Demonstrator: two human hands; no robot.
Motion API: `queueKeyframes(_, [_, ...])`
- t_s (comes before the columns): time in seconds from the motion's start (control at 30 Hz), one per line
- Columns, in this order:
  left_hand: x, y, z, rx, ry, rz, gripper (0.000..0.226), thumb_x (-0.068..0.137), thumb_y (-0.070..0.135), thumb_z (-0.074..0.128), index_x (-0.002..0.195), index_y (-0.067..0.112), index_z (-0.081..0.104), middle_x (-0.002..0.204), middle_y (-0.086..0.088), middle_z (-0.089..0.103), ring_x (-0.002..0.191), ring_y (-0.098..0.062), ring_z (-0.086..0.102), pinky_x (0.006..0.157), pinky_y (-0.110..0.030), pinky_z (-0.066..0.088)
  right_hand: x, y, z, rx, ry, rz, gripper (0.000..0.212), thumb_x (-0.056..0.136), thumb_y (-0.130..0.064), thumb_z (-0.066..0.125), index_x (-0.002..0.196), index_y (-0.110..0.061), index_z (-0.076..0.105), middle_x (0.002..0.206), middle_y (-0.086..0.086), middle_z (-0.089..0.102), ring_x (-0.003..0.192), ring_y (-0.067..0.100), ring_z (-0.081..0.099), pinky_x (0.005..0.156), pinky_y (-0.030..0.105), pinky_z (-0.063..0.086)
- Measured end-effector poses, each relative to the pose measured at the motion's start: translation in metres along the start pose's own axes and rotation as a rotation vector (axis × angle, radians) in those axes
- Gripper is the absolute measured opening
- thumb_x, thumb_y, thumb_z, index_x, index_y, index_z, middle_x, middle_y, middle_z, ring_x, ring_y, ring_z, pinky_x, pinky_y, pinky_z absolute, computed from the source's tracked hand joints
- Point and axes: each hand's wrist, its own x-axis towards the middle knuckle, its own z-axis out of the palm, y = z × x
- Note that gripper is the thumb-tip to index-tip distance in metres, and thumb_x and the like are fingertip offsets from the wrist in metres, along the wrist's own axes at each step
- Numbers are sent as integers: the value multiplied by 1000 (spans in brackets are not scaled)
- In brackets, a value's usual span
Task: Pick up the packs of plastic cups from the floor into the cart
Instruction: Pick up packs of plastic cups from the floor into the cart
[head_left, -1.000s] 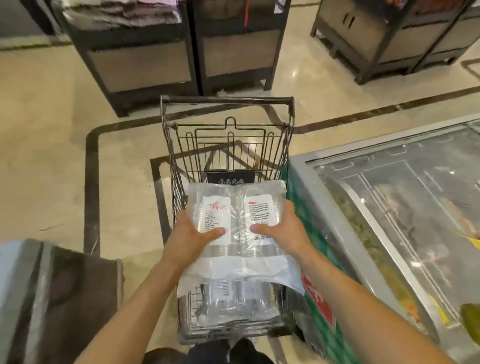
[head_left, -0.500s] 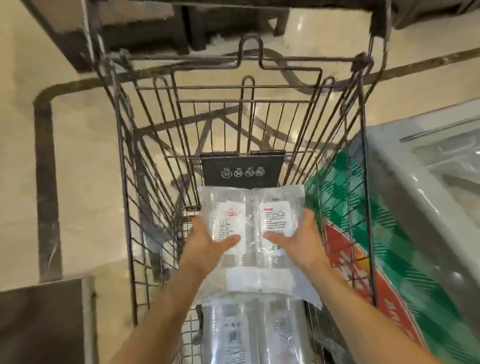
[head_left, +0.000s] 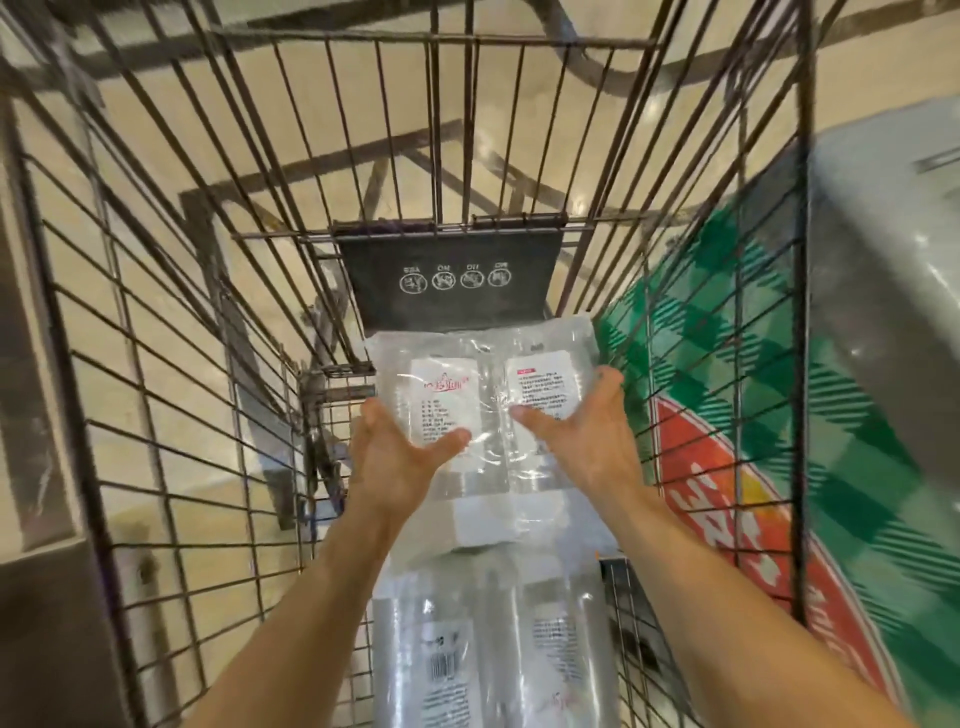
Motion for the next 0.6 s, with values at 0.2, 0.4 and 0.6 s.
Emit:
queueKeyframes(0.2, [-60, 63, -38, 273, 13, 125, 141, 69, 97, 58, 169, 13, 5, 170, -18, 28, 158, -39, 26, 128, -59, 29, -29, -20, -34, -239, 10, -87, 131, 82, -82, 69, 170, -7, 5, 165, 20, 33, 150, 38, 41, 111, 49, 47])
queueKeyframes(0.4, [-149, 148, -100, 698, 156, 367, 111, 92, 89, 28, 173, 18, 2, 179, -18, 12, 165, -36, 8, 133, -53, 14, -102, -59, -112, -435, 106, -348, 115, 88, -90, 47, 168, -11, 20, 164, 17, 38, 149, 36, 42, 116, 49, 41])
queueKeyframes(0.6, [-276, 221, -164, 914, 261, 551, 101, 98, 82, 29, 173, 21, 2, 179, -17, 8, 166, -38, 4, 133, -58, 10, -201, -91, -222, -575, 249, -595, 105, 92, -90, 22, 169, -19, 29, 175, 17, 27, 163, 33, 21, 133, 56, 9])
